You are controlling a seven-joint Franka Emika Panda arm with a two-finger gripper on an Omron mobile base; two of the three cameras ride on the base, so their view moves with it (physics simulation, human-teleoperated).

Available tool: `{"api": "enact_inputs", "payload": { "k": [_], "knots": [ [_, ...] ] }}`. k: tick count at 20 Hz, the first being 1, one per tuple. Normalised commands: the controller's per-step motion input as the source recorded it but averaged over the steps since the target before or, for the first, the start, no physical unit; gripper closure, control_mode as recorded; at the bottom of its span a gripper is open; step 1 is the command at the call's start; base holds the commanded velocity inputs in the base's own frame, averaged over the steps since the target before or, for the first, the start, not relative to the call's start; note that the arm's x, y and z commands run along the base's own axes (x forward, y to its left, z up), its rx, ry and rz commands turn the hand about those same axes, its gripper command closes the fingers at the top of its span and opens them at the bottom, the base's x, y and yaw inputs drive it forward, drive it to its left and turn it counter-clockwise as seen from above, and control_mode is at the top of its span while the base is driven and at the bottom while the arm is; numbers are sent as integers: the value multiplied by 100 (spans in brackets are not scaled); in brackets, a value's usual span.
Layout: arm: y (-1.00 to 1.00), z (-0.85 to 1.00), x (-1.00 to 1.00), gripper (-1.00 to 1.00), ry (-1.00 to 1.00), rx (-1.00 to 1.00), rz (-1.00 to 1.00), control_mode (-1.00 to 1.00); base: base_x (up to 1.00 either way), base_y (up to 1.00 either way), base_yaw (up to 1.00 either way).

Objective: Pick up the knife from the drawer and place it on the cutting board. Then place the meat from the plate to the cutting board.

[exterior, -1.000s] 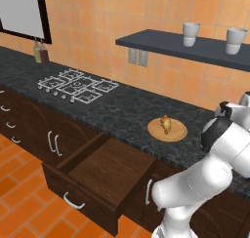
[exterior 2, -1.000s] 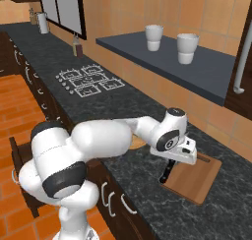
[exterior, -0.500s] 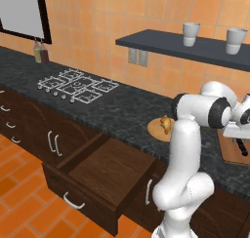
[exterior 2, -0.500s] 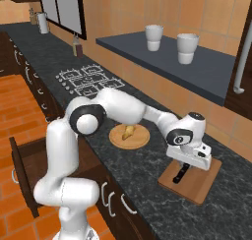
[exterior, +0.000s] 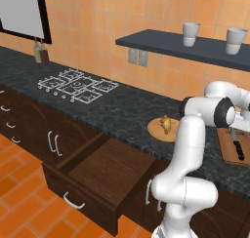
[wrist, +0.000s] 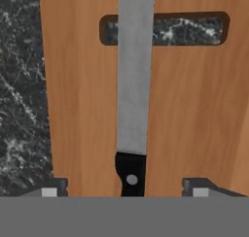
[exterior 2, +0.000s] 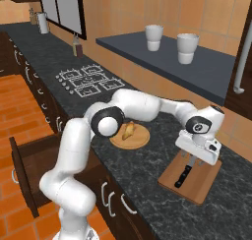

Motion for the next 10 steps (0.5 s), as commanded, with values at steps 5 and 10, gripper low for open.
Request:
{"api": "enact_inputs", "payload": {
  "k": [5,10],
  "knots": [
    [100,4,1,-100,-5,-6,0,-100,0,0,0],
    [100,0,7,-100,-14,-14,0,-100,0,0,0]
  ]
}}
